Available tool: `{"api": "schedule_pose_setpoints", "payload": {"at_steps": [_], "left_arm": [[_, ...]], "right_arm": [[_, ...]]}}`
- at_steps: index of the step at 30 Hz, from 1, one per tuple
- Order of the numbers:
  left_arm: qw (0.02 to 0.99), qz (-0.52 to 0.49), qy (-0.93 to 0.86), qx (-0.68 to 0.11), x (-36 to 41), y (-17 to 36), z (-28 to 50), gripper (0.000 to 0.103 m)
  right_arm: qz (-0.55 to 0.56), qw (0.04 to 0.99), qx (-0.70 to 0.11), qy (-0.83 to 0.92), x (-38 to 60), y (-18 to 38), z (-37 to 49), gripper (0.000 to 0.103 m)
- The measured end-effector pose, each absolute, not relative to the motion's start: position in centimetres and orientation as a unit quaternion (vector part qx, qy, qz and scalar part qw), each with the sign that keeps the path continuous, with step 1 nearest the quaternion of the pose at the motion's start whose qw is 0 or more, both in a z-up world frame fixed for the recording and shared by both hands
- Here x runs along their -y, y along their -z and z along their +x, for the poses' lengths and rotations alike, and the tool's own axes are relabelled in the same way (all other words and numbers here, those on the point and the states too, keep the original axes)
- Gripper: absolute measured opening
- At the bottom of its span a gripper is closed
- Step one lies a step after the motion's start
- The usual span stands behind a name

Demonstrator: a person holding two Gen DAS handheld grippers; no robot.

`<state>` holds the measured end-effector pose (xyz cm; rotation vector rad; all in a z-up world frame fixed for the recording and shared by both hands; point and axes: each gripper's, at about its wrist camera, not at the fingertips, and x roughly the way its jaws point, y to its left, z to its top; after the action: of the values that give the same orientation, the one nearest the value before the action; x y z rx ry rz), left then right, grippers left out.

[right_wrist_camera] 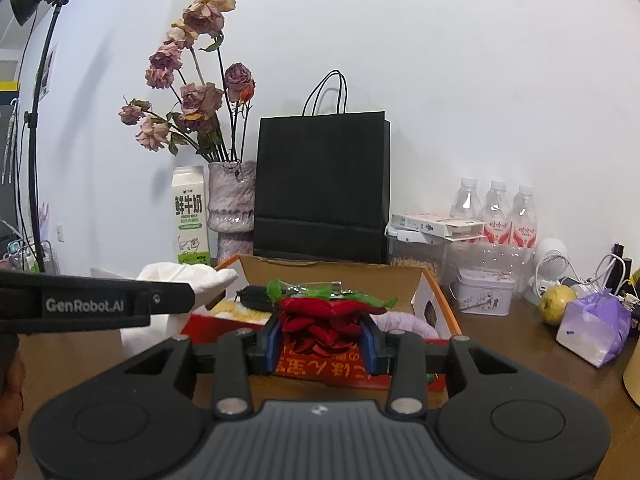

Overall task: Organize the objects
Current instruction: 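Carry the cloth in the left gripper and rose in the right gripper over the box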

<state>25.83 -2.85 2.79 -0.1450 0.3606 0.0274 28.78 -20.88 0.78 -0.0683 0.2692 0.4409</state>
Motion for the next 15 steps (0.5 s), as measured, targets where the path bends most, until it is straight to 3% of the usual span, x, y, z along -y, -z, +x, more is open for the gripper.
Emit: {"api": "schedule_pose_setpoints", "payload": {"at_steps": [15], "left_arm": [[0.981,-0.086,-0.023,-0.171,1.6,-3.1,30.5,0.044]], "right_arm": [[-0.036,0.966,-0.133,-0.219,18.8,-0.6,33.7,0.037]]}}
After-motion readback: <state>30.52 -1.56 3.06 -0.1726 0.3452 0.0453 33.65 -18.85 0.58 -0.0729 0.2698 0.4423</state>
